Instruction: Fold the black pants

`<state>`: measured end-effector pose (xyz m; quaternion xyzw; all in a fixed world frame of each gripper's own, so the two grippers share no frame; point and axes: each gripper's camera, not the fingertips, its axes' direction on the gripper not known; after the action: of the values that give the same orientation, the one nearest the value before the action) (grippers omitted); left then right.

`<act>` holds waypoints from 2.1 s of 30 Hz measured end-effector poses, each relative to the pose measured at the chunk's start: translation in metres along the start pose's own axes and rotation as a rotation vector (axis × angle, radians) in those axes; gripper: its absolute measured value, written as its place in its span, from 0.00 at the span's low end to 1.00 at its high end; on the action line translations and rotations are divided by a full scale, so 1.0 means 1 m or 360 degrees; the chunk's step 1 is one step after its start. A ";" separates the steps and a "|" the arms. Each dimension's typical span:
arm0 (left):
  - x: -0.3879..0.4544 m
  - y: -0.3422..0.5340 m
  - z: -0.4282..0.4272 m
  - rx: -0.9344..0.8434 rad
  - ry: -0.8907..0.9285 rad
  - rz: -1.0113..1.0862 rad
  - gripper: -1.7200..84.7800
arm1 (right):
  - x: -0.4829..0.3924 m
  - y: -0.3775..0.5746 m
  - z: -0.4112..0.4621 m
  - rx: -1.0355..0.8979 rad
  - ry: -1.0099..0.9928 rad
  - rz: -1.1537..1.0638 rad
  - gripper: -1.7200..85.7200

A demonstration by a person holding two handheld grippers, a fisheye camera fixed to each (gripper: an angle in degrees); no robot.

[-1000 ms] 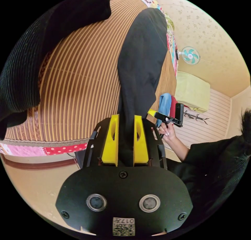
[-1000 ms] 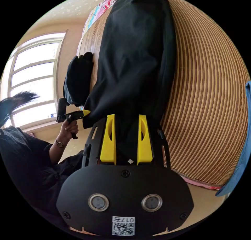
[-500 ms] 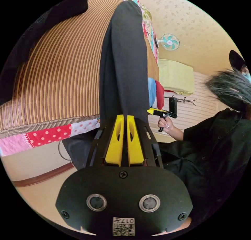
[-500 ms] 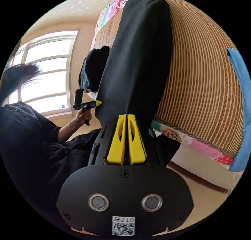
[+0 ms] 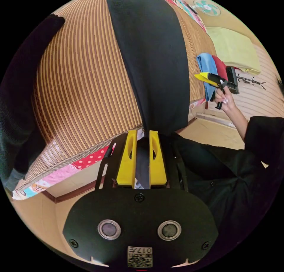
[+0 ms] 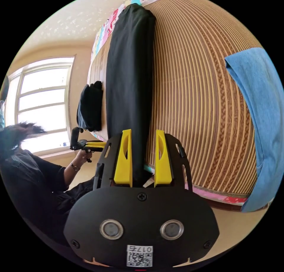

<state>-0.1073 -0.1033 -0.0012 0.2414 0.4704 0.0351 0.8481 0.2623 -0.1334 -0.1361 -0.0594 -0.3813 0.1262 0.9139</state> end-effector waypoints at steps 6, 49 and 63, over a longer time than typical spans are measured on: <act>-0.050 -0.010 -0.060 0.0782 0.0294 -0.0288 0.10 | 0.033 -0.064 0.015 0.0046 -0.0261 0.0012 0.18; 0.196 0.043 -0.325 0.1587 0.1068 0.0949 0.05 | -0.241 0.080 -0.293 0.0579 -0.0981 -0.1351 0.03; 0.173 -0.137 -0.317 0.1491 0.0540 0.0434 0.06 | -0.229 -0.071 -0.256 0.0643 -0.0502 -0.0953 0.02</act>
<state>-0.2929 -0.0555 -0.3368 0.6453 0.5309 -0.0304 0.5484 0.3020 -0.2680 -0.4576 0.2555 -0.4849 -0.0660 0.8338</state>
